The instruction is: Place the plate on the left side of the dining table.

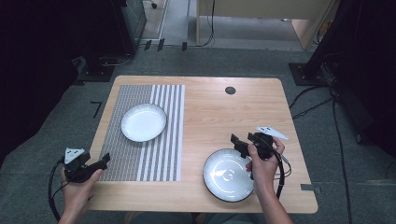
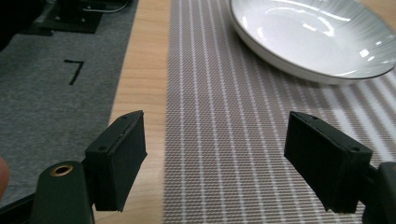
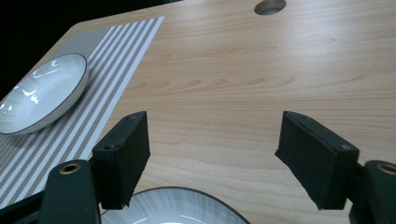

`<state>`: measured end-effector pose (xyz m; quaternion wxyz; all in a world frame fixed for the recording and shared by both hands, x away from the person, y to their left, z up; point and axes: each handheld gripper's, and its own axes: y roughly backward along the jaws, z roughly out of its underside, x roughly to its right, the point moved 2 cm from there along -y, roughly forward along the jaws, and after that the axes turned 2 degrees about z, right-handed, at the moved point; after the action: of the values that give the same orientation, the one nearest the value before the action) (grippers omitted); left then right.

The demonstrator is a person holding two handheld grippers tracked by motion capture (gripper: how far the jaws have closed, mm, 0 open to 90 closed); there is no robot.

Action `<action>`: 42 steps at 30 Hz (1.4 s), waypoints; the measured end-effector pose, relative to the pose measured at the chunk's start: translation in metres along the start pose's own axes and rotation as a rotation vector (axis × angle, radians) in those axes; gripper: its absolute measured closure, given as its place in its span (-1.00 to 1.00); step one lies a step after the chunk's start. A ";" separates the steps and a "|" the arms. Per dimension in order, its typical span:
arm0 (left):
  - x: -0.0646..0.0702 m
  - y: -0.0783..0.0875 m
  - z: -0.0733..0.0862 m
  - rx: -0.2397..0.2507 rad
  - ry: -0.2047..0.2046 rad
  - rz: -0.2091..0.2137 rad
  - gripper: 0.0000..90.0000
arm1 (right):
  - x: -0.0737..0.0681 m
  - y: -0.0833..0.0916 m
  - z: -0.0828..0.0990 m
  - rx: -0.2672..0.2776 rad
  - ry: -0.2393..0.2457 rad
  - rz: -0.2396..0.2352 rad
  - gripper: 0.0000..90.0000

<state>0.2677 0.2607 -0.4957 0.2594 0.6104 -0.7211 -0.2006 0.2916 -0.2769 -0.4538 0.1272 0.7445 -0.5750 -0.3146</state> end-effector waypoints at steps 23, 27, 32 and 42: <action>-0.010 -0.013 0.022 -0.063 -0.036 -0.040 -0.53 | 0.067 0.038 0.021 0.017 -0.057 0.088 -0.43; -0.010 -0.014 0.022 -0.061 -0.035 -0.041 -0.53 | 0.081 0.043 0.026 0.007 -0.080 0.104 -0.42; -0.010 -0.014 0.023 -0.053 -0.033 -0.044 -0.52 | 0.099 0.050 0.036 -0.003 -0.108 0.127 -0.42; -0.009 -0.015 0.025 -0.064 -0.038 -0.042 -0.48 | 0.133 0.061 0.056 -0.007 -0.147 0.181 -0.42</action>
<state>0.2651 0.2661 -0.5256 0.2605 0.6127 -0.7063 -0.2405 0.2284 -0.4107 -0.5057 0.1151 0.6640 -0.6467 -0.3573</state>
